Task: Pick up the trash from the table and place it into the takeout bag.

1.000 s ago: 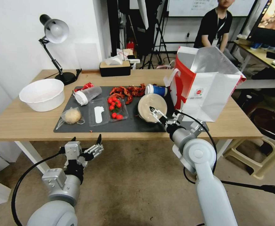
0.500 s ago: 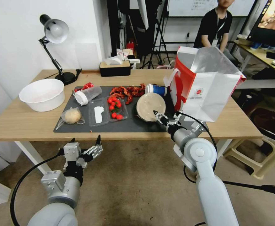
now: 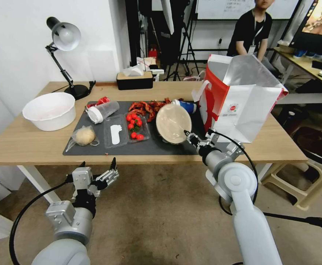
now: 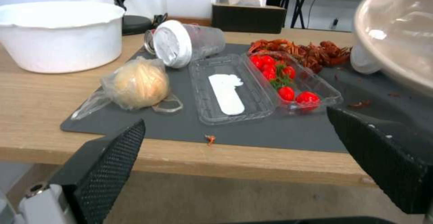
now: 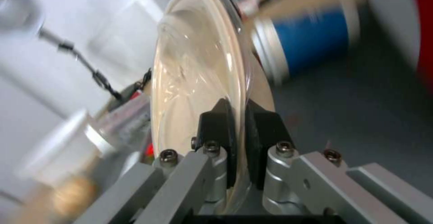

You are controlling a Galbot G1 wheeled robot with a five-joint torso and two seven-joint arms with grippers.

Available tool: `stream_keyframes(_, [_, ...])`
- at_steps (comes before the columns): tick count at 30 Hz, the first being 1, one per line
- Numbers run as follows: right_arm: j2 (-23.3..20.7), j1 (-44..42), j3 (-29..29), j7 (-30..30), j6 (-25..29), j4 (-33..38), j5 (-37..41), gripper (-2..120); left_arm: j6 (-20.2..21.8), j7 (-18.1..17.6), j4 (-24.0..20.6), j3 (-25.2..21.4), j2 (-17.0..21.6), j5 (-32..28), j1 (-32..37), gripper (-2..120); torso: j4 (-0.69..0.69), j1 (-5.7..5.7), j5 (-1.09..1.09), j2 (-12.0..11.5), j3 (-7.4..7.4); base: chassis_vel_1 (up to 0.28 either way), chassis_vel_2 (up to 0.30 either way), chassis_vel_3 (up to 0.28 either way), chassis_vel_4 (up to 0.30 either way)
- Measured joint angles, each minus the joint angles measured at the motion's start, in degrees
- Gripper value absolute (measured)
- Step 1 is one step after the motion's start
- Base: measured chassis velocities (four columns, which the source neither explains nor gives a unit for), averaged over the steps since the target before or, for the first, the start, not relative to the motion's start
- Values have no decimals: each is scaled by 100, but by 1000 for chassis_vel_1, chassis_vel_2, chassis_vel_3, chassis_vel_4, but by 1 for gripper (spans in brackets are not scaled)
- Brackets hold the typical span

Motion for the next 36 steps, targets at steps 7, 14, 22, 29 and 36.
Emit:
stream_keyframes(7, [-1070,58,288,-1845,1181,306,-2238,4,-14,-12,-44,-16,-26,38,46,100,-2,0,0,0,0,0,0,0,0])
stream_keyframes(14, [-1701,568,675,-1548,2060,648,-1204,4,-48,-16,-102,7,-100,106,95,100,0,0,0,0,0,0,0,0,0])
stream_keyframes(22, [-2157,1092,997,-801,1941,277,-1018,4,-128,-97,-172,5,-151,146,169,100,-1,0,0,0,0,0,0,0,0])
stream_keyframes(29, [-2471,1364,1044,-571,1802,-205,-1387,4,-144,-115,-203,-24,-147,151,217,100,-1,0,-1,0,0,0,0,0,0])
stream_keyframes(36, [-2482,1472,974,-584,1611,-444,-1489,18,-144,-117,-203,-11,-169,155,214,100,-1,0,-1,-1,0,0,0,0,0])
